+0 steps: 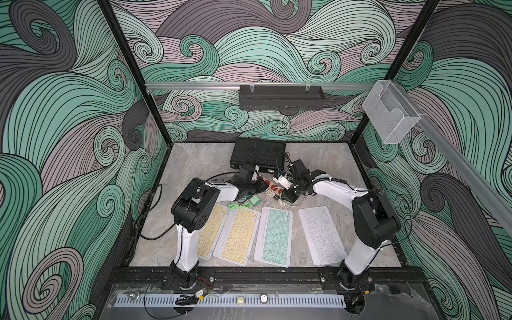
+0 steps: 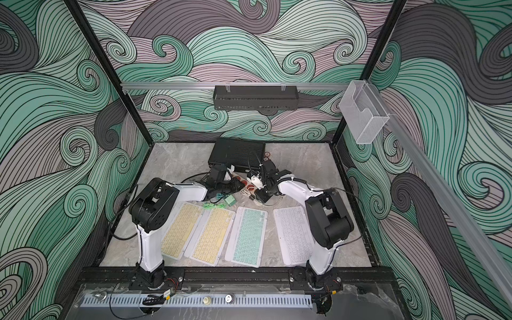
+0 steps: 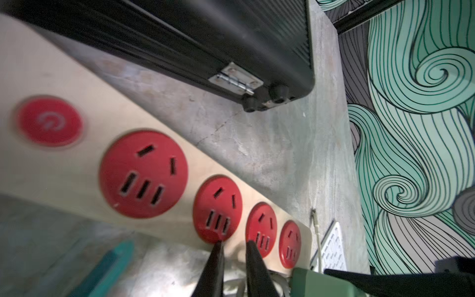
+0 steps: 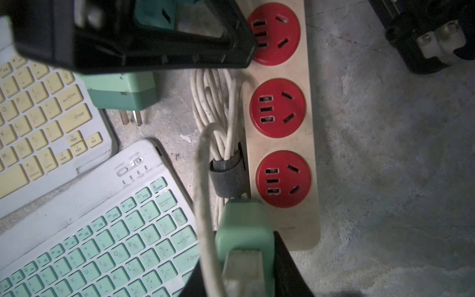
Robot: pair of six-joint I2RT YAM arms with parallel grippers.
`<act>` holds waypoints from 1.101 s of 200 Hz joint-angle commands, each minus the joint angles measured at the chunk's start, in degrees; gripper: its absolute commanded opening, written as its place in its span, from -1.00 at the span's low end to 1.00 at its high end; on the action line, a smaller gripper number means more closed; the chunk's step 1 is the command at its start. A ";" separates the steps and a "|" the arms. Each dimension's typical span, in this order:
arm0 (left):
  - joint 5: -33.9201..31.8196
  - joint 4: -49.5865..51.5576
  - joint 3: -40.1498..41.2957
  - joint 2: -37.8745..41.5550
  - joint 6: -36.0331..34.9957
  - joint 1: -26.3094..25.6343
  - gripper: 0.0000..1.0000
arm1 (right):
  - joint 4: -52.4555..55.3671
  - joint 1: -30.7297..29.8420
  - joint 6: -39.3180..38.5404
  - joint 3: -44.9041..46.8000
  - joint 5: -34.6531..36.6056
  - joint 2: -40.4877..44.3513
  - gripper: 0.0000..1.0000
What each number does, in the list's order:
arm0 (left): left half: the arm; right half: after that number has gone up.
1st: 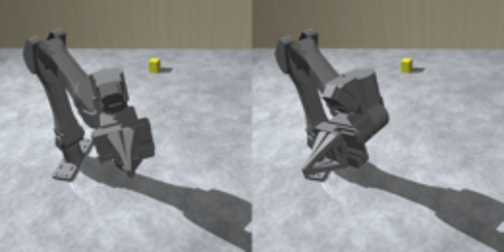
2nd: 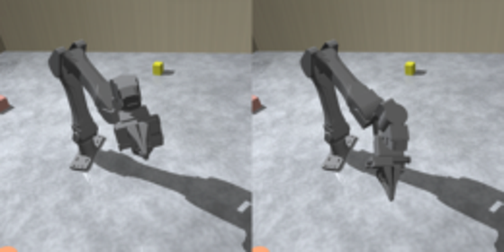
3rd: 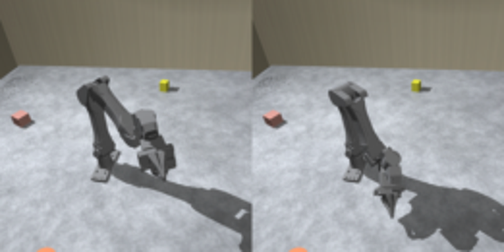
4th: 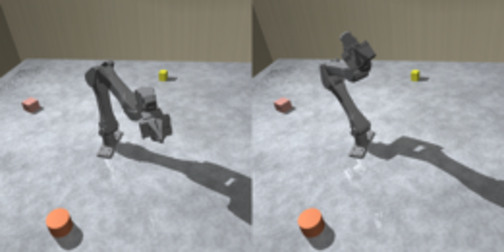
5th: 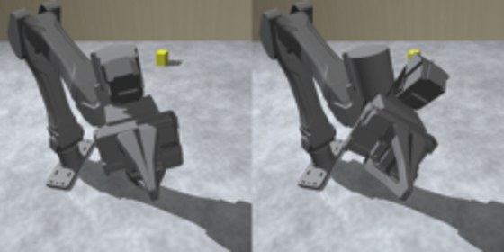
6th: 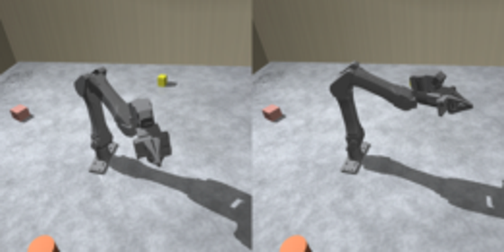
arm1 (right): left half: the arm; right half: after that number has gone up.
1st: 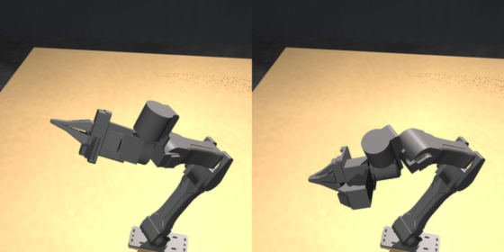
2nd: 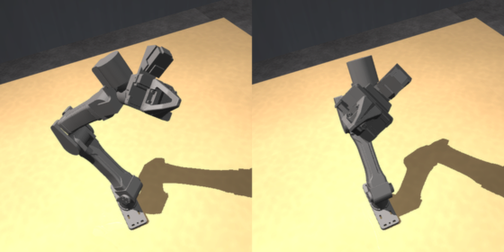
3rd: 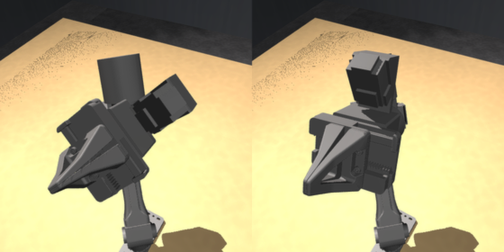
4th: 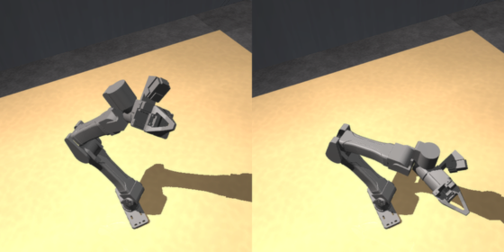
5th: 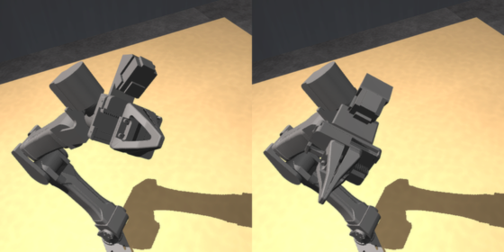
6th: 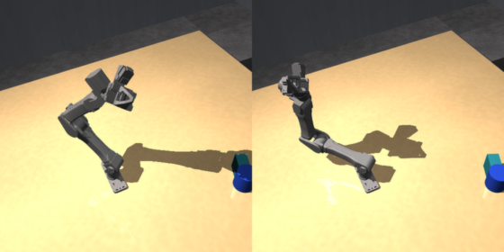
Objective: Unplug the wireless keyboard
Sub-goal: Place the plug at the center of the board.
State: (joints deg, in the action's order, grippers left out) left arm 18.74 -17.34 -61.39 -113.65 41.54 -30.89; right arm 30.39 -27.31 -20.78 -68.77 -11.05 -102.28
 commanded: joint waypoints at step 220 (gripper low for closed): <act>-2.65 0.47 2.32 1.93 -2.07 0.22 -0.60 | -14.59 6.25 -2.91 -1.45 14.48 -6.15 -1.00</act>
State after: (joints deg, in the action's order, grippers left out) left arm 14.85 -18.15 -57.34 -110.87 40.36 -30.89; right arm 19.73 -24.40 -23.38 -68.84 -2.31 -104.90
